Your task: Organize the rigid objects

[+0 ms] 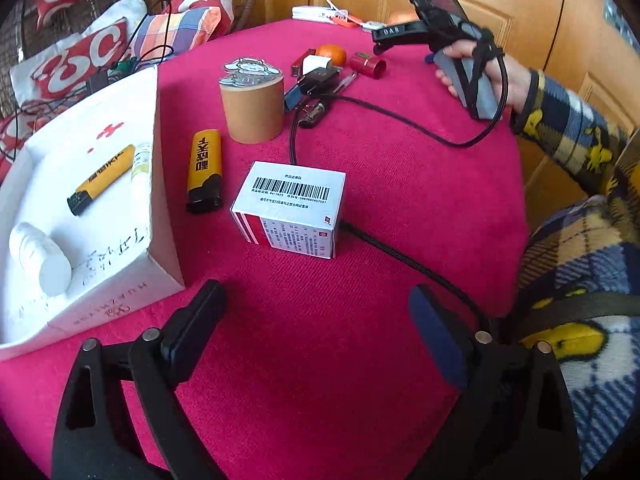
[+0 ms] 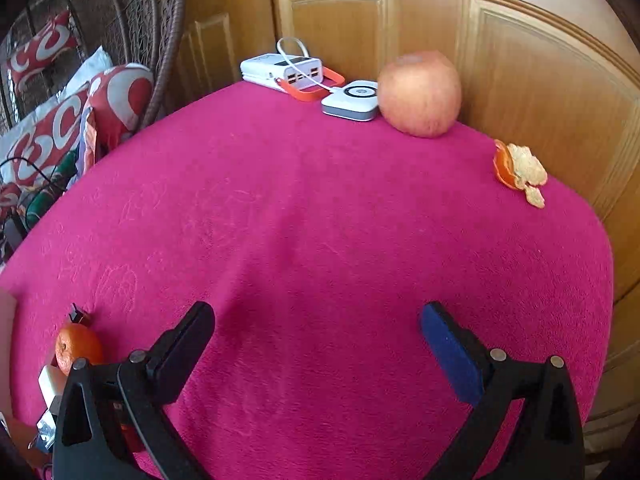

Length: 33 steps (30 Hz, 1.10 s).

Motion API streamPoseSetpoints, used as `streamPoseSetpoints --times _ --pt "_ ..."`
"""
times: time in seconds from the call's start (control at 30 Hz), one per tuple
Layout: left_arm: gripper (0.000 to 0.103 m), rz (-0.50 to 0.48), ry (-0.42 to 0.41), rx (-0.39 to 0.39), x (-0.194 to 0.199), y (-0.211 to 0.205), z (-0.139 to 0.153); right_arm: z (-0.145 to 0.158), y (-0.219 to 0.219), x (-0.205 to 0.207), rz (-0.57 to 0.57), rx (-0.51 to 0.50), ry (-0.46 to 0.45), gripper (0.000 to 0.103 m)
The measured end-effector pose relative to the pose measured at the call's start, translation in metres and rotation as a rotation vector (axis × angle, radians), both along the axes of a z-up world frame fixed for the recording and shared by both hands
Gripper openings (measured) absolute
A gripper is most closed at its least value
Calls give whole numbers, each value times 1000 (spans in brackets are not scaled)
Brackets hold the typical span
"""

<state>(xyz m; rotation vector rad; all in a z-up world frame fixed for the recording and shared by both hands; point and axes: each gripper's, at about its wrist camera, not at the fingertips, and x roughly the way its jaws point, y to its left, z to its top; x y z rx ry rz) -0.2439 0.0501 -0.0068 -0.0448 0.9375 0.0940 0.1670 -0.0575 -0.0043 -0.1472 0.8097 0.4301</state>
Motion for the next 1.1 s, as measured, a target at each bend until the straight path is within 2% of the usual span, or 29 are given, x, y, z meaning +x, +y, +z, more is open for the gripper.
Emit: streamPoseSetpoints --times 0.07,1.1 --pt "103 3 6 3 1 0 -2 -3 13 -1 -16 -88 -12 103" --pt "103 4 7 2 1 3 -2 -1 16 -2 -15 -82 -8 103"
